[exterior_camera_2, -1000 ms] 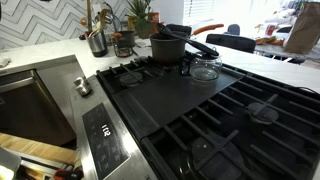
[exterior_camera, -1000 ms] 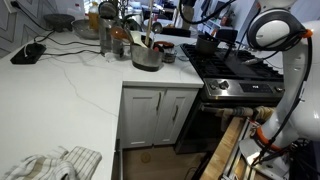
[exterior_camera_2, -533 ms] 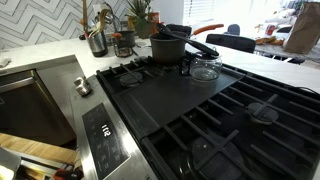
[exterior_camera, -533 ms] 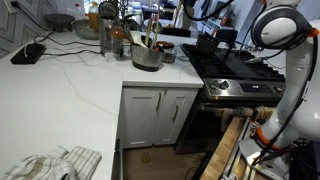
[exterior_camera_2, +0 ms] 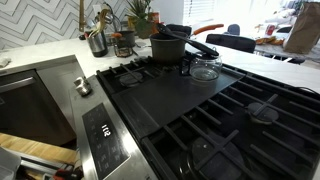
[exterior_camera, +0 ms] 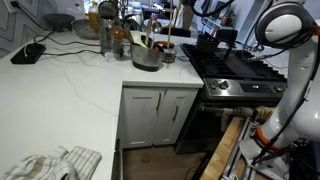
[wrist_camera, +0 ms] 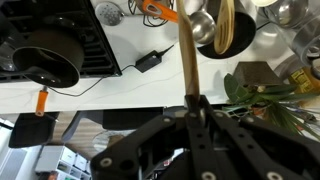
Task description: Remove the wooden spatula from the silver tin and put it on the counter
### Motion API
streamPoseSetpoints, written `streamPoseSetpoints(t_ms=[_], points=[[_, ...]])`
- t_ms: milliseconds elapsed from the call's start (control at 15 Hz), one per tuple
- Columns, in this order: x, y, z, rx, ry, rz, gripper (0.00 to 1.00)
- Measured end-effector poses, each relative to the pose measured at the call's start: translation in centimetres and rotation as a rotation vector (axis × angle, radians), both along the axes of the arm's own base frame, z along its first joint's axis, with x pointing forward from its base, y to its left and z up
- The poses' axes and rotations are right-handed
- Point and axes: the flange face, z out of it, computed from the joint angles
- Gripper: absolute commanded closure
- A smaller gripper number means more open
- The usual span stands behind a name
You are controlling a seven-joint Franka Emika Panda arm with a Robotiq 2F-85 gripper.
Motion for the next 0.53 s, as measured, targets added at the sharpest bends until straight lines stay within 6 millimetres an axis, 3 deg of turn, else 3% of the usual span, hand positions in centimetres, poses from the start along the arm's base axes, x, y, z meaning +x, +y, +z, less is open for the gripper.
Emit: streamPoseSetpoints(t_ms=[267, 533], points=[[-0.5, -2.3, -0.9, -0.001, 0.073, -0.072, 0.99], [-0.7, -6.3, -2.2, 0.011, 0.151, -0.162, 0.99]])
